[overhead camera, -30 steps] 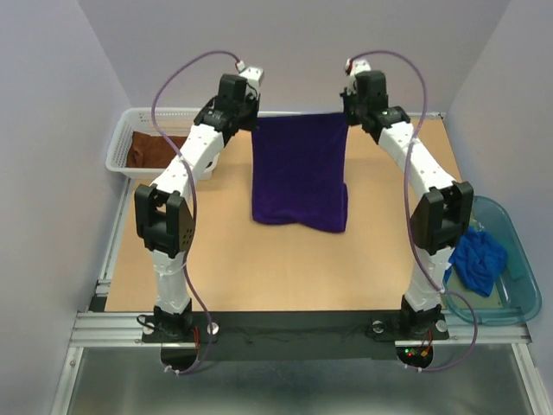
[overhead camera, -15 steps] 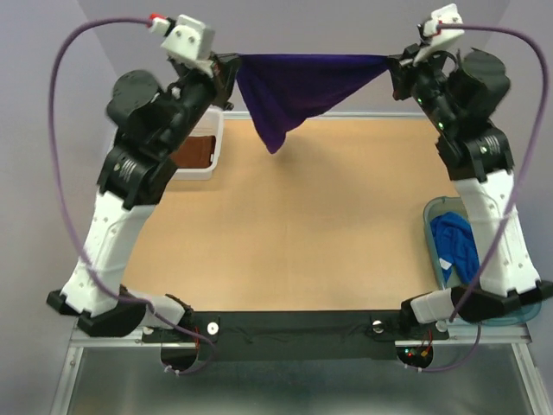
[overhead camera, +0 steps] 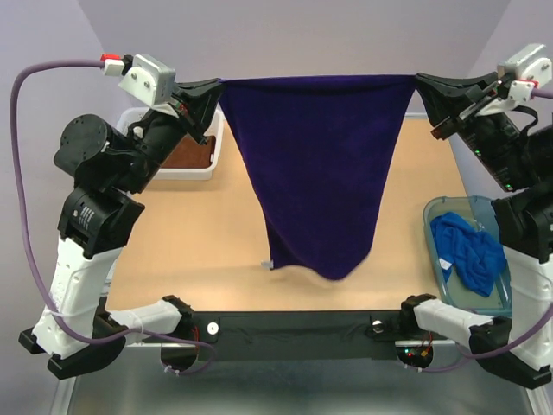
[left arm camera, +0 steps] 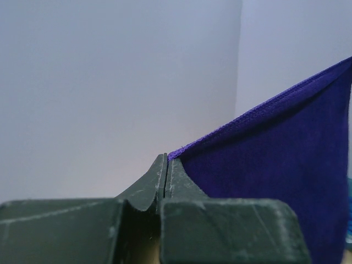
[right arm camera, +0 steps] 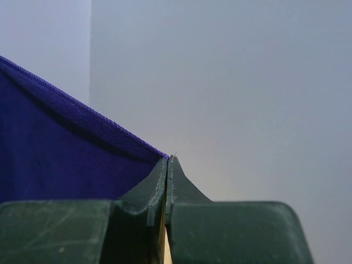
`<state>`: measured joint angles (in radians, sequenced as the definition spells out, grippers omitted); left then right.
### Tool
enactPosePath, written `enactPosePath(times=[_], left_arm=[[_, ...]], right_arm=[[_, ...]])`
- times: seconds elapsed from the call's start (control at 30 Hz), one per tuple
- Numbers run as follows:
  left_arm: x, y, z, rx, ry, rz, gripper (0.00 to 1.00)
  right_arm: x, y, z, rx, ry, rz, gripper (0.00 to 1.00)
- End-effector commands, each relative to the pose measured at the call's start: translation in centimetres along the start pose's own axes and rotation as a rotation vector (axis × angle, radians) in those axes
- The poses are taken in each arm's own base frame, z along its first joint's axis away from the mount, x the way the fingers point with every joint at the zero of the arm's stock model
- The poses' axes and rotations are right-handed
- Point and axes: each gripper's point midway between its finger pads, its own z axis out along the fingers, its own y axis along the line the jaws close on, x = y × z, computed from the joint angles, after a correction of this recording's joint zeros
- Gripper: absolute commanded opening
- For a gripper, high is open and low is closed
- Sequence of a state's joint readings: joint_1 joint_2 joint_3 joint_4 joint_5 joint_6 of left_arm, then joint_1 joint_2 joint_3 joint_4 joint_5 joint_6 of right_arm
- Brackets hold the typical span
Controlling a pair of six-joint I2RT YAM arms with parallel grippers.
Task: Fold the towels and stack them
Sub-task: Flatten out the crumpled towel, then fold the towel
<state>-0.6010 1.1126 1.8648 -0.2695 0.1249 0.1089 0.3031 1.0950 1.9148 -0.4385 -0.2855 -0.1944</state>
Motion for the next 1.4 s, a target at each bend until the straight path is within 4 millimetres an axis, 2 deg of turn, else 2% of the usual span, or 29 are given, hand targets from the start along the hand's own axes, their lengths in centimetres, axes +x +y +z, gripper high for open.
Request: enactPosePath(times=[0.0,0.03,0.07,0.1,0.13,0.2,0.23,0.27,0.3,0.33,0.37,0.4,0.47,0.5,0.53,0.57,0.6,0.63,0.7,0.77,0.8,0.9,0.93,1.07,1.13,1.17,1.2,1.23,1.37], left_arm=[[0.6,4.6,-0.3,-0.251,-0.001,0.004,0.0],[1.8,5.7,0.0,-0.315,0.025,0.005,0.0],[4.5,6.2,0.8,-0.342,0.082,0.009,0.0],[7.1,6.7,2.0,-0.367,0.138,0.015,0.0],[8.9,7.7,2.6,-0.407,0.171,0.019,0.0],[13.5,9.1,3.9,-0.44,0.26,0.013,0.0],[17.2,9.9,5.2,-0.452,0.327,0.006,0.0],[19.3,11.8,5.5,-0.5,0.353,-0.009,0.0],[21.2,12.9,6.0,-0.526,0.381,-0.017,0.0],[25.1,14.0,7.1,-0.542,0.445,-0.023,0.0],[26.3,15.6,7.5,-0.573,0.459,-0.028,0.0],[30.3,16.6,8.5,-0.582,0.529,-0.026,0.0],[33.1,17.7,9.7,-0.591,0.568,-0.029,0.0],[35.3,18.7,11.0,-0.59,0.594,-0.025,0.0],[36.5,19.1,11.6,-0.592,0.607,-0.025,0.0],[37.2,19.6,12.2,-0.592,0.613,-0.026,0.0],[36.6,20.5,13.3,-0.6,0.584,-0.032,0.0],[39.5,20.9,13.7,-0.596,0.629,-0.038,0.0],[41.1,22.1,14.6,-0.603,0.634,-0.04,0.0],[41.4,22.6,15.3,-0.607,0.617,-0.066,0.0],[42.2,22.8,15.3,-0.605,0.629,-0.07,0.0],[43.1,22.7,15.1,-0.594,0.637,-0.078,0.0],[42.6,22.4,15.2,-0.573,0.626,-0.079,0.0],[43.3,21.0,14.4,-0.508,0.653,-0.088,0.0],[43.4,19.9,13.5,-0.468,0.677,-0.106,0.0],[44.2,19.6,12.7,-0.461,0.705,-0.114,0.0],[44.1,19.3,12.2,-0.442,0.718,-0.096,0.0],[43.1,18.8,11.9,-0.434,0.714,-0.099,0.0],[42.9,16.8,9.7,-0.376,0.761,-0.137,0.0]], right_arm=[[4.1,-3.4,1.9,0.16,0.102,0.008,0.0],[5.0,-3.7,2.3,0.173,0.123,0.012,0.0],[6.2,-4.5,2.6,0.213,0.153,0.013,0.0],[9.0,-4.8,3.8,0.229,0.214,0.02,0.0],[10.6,-5.2,4.2,0.249,0.251,0.019,0.01],[14.1,-6.6,4.9,0.323,0.329,0.006,0.01],[15.8,-7.1,5.4,0.35,0.364,0.002,0.01],[20.1,-7.7,6.2,0.379,0.453,-0.014,0.01],[21.6,-8.1,6.8,0.394,0.469,-0.027,0.01],[23.8,-8.3,7.4,0.4,0.505,-0.042,0.01],[27.7,-8.5,8.1,0.401,0.57,-0.046,0.01],[29.2,-8.7,9.1,0.405,0.573,-0.046,0.01],[32.1,-9.7,9.8,0.421,0.6,-0.041,0.01],[35.0,-9.9,11.0,0.417,0.624,-0.038,0.01],[36.2,-10.2,11.4,0.423,0.631,-0.035,0.0],[37.3,-10.9,11.8,0.431,0.637,-0.035,0.01],[39.1,-11.0,12.9,0.419,0.644,-0.031,0.0],[40.0,-11.1,13.4,0.413,0.65,-0.033,0.0],[42.0,-11.2,14.5,0.388,0.657,-0.034,0.01],[43.0,-11.1,15.0,0.366,0.662,-0.039,0.0],[44.0,-10.8,15.2,0.342,0.671,-0.037,0.0],[44.8,-10.1,15.3,0.297,0.68,-0.049,0.0],[45.3,-9.9,15.1,0.289,0.689,-0.05,0.01],[46.2,-8.8,13.9,0.251,0.718,-0.039,0.0],[46.5,-8.0,12.8,0.227,0.737,-0.028,0.01],[46.5,-7.7,12.5,0.223,0.74,-0.023,0.01],[46.6,-7.3,11.5,0.217,0.756,-0.016,0.01],[46.5,-7.0,11.1,0.216,0.759,-0.006,0.0],[46.5,-5.8,8.3,0.219,0.794,0.032,0.0]])
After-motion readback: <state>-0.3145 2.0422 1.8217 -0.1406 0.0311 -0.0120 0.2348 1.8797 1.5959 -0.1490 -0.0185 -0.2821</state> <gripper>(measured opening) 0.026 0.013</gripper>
